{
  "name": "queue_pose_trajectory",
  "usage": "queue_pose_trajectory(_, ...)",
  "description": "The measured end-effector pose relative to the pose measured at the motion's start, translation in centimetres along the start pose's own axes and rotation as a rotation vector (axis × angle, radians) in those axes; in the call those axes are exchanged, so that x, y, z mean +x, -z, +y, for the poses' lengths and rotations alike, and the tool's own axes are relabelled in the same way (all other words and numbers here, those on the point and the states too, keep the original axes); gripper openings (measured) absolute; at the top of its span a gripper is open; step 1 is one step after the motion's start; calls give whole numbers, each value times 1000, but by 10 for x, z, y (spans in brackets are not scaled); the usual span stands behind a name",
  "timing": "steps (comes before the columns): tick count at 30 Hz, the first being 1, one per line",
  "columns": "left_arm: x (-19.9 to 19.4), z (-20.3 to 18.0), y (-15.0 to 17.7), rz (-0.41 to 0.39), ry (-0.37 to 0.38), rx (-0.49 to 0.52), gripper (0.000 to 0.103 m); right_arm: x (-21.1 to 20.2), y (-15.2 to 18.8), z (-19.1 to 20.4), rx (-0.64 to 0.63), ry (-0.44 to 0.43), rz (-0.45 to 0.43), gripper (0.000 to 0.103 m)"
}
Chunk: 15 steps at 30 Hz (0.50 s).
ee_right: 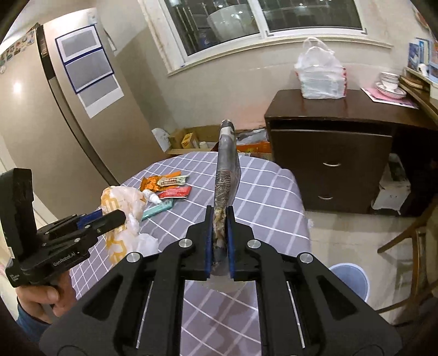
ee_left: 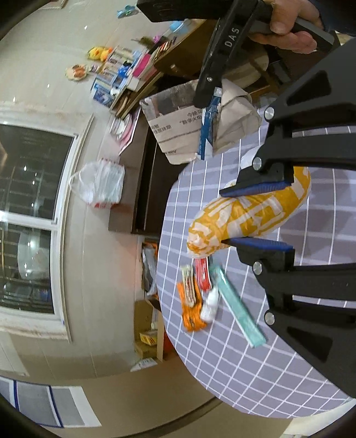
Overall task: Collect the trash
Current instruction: 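Carry the bread bag and newspaper to the blue wastebasket and open both tools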
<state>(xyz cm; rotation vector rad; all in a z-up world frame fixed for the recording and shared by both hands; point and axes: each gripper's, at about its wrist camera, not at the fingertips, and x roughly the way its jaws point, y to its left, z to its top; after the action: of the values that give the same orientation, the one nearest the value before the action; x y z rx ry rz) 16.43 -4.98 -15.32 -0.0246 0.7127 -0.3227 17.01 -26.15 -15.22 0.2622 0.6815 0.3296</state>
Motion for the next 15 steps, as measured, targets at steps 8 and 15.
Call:
queue_pose_trajectory(8,9,-21,14,33,-1,32,27,12,28,-7,-17,-35,125,14)
queue_pose_trajectory(15,5,-17,17,41,-9,36,27,16,19,-12,2,-37,166,20)
